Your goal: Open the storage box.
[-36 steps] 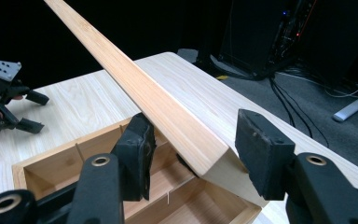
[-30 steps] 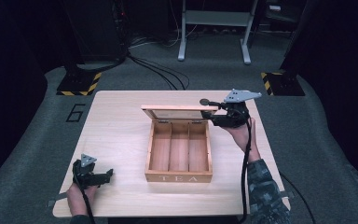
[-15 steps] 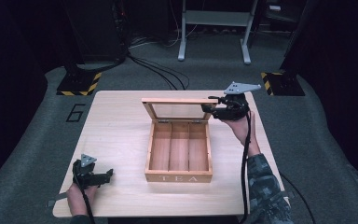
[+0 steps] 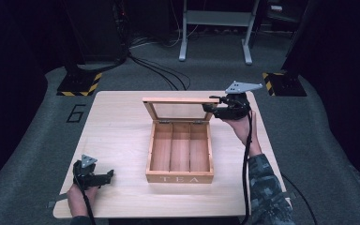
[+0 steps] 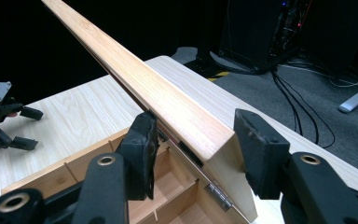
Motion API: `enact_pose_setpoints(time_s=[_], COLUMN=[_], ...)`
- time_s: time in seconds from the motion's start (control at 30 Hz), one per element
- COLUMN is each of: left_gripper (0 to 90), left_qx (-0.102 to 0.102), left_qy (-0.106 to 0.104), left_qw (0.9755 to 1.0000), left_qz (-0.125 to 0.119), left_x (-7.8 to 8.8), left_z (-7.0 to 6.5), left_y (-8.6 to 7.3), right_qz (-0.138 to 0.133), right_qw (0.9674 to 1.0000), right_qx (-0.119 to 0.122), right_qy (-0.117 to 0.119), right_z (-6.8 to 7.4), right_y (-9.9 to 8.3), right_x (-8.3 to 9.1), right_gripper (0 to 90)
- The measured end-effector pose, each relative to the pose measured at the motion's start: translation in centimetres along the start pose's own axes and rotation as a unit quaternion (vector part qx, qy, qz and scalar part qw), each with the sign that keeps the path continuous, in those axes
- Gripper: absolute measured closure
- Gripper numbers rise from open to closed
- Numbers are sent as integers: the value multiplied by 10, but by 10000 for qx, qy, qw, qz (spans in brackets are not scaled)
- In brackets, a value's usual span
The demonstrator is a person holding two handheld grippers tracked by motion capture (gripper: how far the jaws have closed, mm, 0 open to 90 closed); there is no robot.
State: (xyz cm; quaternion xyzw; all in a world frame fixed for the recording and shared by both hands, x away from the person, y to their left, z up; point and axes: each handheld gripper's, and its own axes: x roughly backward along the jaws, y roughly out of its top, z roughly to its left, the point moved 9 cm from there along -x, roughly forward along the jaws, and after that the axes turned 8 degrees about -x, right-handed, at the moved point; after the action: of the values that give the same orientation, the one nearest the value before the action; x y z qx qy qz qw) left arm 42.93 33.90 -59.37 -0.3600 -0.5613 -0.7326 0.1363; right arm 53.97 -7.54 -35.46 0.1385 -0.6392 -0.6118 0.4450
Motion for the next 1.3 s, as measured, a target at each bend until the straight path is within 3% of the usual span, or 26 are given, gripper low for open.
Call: enact_pose_setpoints(time_s=[1.3], left_gripper=[27], left_qx=[7], left_qy=[-4], left_qw=[10000], left_qz=[5], left_x=[0], left_z=[0], left_y=[0], right_qz=[-17], right_qw=[10000], right_qx=[-23], right_qy=[52], right_z=[-1], right_y=[1], right_x=[-1], right_gripper=[504])
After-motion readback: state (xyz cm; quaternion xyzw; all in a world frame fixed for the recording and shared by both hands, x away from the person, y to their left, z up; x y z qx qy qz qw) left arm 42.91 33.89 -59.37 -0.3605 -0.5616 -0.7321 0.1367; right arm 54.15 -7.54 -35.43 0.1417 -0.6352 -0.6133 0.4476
